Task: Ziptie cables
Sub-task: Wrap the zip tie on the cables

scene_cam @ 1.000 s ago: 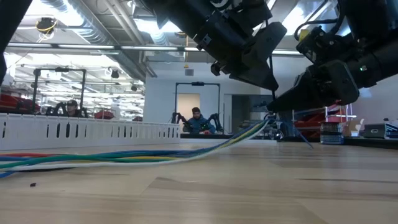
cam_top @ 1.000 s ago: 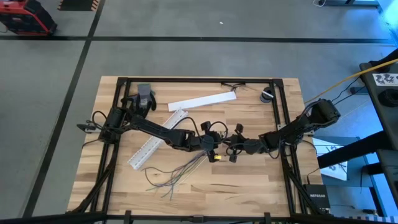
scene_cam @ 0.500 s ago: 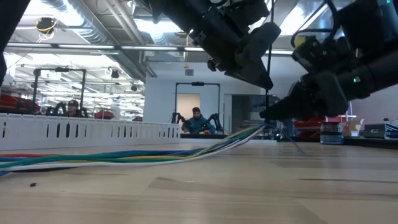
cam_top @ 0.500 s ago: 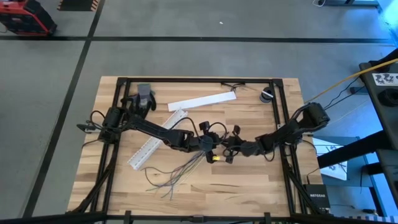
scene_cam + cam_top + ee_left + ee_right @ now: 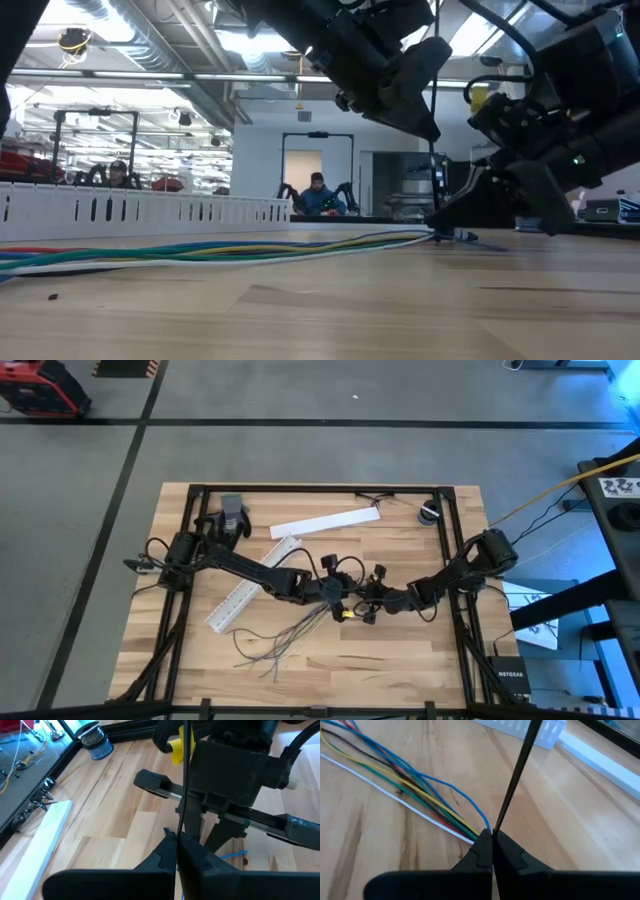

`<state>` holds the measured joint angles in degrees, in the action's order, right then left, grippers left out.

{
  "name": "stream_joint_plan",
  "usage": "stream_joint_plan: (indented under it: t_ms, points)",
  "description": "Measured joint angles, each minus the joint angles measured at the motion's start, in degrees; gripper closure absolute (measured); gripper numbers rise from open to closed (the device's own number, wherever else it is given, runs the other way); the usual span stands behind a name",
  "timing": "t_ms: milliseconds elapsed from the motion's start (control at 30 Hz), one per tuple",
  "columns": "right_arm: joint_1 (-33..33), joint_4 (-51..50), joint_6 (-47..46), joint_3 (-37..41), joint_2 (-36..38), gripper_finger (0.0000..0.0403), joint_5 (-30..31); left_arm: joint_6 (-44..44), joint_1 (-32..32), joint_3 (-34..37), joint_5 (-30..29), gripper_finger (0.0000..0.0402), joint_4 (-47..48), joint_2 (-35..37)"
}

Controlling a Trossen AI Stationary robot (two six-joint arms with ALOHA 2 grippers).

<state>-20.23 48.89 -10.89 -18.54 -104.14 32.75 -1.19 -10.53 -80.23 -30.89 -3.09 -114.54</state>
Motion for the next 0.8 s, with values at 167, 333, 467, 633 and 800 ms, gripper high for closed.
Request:
stream_joint_plan:
  t_ms: [167, 333, 467, 633, 800]
  points:
    - [0.04, 1.78, 2.35, -0.26, -0.15, 0.0403, -0.72, 2.03, 0.20, -0.32, 0.93, 0.0399, 3.51, 0.33]
    - [0.00, 1.34, 2.34, -0.42, -0.21, 0.0403, -1.50, 5.16, 0.24, -1.09, 2.44, 0.0354, 7.00, 4.46]
    - [0.00, 1.41, 2.21, -0.44, -0.20, 0.0403, -1.42, 5.46, -0.28, -0.46, 5.11, 0.0302, 13.03, 4.42]
    - [0.00, 1.49, 1.82, -0.53, -0.15, 0.0403, -1.23, 9.20, -2.70, -0.75, 4.93, 0.0262, 23.59, 9.65]
    - [0.00, 1.50, 0.61, -0.53, -0.11, 0.0403, -1.17, 10.90, -5.92, 0.63, 4.80, 0.0259, 29.59, 10.73]
